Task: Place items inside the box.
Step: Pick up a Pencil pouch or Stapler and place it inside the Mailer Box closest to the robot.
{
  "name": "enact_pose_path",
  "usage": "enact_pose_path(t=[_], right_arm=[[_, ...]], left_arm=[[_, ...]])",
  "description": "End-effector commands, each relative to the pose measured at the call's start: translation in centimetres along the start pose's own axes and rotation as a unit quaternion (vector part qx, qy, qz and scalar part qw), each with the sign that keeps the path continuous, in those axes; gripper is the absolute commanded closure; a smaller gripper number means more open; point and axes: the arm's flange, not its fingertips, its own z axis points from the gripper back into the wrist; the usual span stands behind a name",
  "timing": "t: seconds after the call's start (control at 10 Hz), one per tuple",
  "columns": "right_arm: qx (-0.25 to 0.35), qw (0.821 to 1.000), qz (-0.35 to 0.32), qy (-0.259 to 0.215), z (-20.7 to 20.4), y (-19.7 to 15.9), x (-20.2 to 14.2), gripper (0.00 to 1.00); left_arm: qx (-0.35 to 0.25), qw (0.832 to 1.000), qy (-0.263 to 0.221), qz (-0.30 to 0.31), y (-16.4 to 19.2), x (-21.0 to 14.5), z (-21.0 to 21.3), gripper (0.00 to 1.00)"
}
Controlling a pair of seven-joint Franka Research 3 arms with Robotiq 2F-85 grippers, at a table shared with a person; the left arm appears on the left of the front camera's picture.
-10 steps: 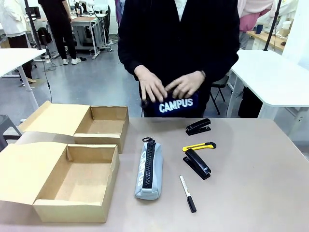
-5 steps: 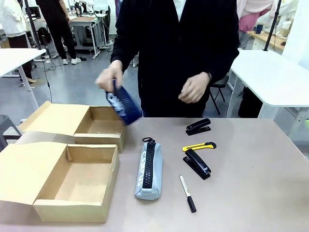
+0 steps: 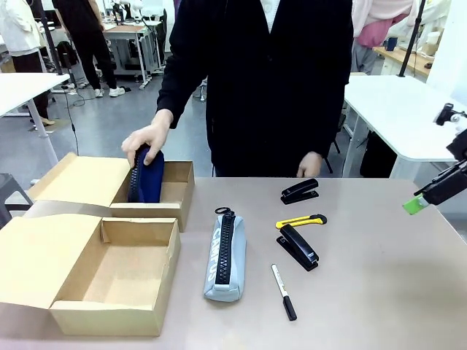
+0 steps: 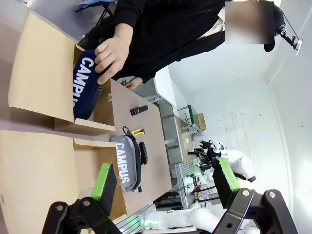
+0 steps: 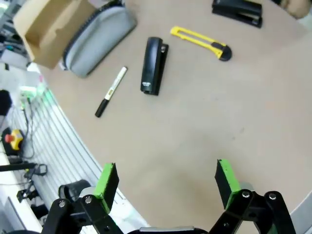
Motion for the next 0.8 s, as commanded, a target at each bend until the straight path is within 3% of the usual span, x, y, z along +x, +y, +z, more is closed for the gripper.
enact_pose_path(t=[0.0, 0.2, 0.4, 0.7], right_arm=[[-0.009, 0.994, 0.109, 0.026, -1.1, 0.4, 1.8, 0.0], [-0.034, 0.973, 0.225, 0.036, -2.6, -1.2, 5.9, 0.0], [-0.033, 0.949, 0.302, 0.086, -6.0, -3.0, 11.0, 0.0], [-0.106, 0.918, 0.371, 0.093, -11.3, -5.2, 18.1, 0.0]], left_arm=[[-0.012, 1.0, -0.006, -0.011, -0.2, 0.0, 0.0, 0.0], [-0.012, 1.0, -0.006, -0.011, -0.2, 0.0, 0.0, 0.0], [-0.012, 1.0, -0.006, -0.011, -0.2, 0.0, 0.0, 0.0], [-0.012, 1.0, -0.006, -0.011, -0.2, 0.0, 0.0, 0.0]])
